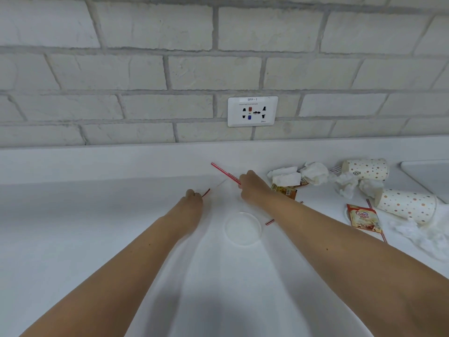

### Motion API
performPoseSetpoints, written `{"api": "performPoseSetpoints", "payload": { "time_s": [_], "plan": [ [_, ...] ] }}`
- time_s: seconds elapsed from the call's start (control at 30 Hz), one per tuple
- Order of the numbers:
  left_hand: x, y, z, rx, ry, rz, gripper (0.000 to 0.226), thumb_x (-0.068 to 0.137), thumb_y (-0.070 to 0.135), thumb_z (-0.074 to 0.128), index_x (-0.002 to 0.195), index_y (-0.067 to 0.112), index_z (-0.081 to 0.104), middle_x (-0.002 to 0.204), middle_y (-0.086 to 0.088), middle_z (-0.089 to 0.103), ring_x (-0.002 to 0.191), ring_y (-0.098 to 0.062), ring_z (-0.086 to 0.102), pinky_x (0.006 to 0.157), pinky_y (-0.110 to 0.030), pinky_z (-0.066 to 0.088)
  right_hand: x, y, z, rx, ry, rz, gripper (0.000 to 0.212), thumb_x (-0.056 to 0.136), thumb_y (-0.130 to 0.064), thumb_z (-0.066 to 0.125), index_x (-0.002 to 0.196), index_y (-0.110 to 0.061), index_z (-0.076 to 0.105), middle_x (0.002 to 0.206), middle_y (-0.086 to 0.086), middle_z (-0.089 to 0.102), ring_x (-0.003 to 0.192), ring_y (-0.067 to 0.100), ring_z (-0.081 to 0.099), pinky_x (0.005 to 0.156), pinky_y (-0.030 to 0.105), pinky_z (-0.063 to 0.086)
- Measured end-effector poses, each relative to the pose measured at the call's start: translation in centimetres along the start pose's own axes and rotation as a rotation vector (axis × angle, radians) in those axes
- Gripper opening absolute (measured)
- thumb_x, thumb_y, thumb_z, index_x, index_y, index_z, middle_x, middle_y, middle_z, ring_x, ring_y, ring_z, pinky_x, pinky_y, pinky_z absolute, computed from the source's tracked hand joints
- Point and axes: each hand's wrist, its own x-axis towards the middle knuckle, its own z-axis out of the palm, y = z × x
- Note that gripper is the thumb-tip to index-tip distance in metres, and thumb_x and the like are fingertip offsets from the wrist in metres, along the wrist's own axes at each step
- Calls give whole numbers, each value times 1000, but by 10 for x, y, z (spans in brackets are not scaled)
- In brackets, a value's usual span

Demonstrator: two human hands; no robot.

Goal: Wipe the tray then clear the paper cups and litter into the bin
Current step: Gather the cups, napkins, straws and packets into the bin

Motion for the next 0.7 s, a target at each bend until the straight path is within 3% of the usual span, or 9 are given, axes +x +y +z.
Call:
{"api": "performPoseSetpoints", "payload": {
  "time_s": [0.1,0.2,0.3,0.4,0.47,0.53,0.6,0.7],
  "plan": [
    [3,7,-4,-396,63,-149,22,99,9,30,108,-2,47,100,-19,49,69,-17,40,59,-22,32,-10,0,-9,198,86,-2,24,93,0,37,113,0,51,123,18,47,106,31,53,79,29,41],
    [6,19,-7,-859,118,-231,18,97,9,28,97,5,46,87,-12,51,66,-20,45,54,-26,34,-28,-7,-15,530,55,1,18,93,3,33,96,-7,48,101,10,55,76,20,55,63,24,49],
    [1,40,-18,-1283,154,-223,28,101,28,32,98,6,49,67,-3,41,54,-14,35,51,-25,31,-50,-18,-17,636,-43,-10,20,93,0,32,96,-10,49,76,4,56,54,12,49,40,12,38],
    [-3,58,-23,-1279,140,-141,40,97,44,38,85,8,50,60,0,42,52,-14,38,53,-25,33,-64,-27,-12,643,-113,-72,21,93,-3,30,95,-11,49,68,3,57,54,14,51,45,18,39],
    [-3,61,-22,-1254,155,-117,32,99,31,40,74,10,45,62,-2,43,54,-15,39,54,-25,32,-69,-30,-11,690,-131,-72,21,96,-5,29,95,-10,50,68,4,57,54,14,53,45,18,41],
    [-3,61,-21,-1270,159,-173,32,100,21,35,70,12,40,62,-2,39,53,-15,35,52,-25,31,-72,-28,-13,704,-161,-91,23,99,-10,32,99,-7,55,72,5,59,59,16,56,54,22,47],
    [-4,58,-24,-1313,154,-230,32,100,19,32,69,12,39,63,-3,37,53,-15,33,51,-25,29,-75,-19,-18,597,-169,-126,26,99,-13,36,110,-6,58,85,6,63,73,17,58,63,24,46],
    [-6,53,-30,-1330,145,-272,33,100,19,32,69,13,40,65,-3,41,54,-15,33,52,-25,29,-70,13,-30,205,-55,-148,33,94,-5,40,123,-9,57,120,9,59,105,21,56,80,22,40]
  ]
}}
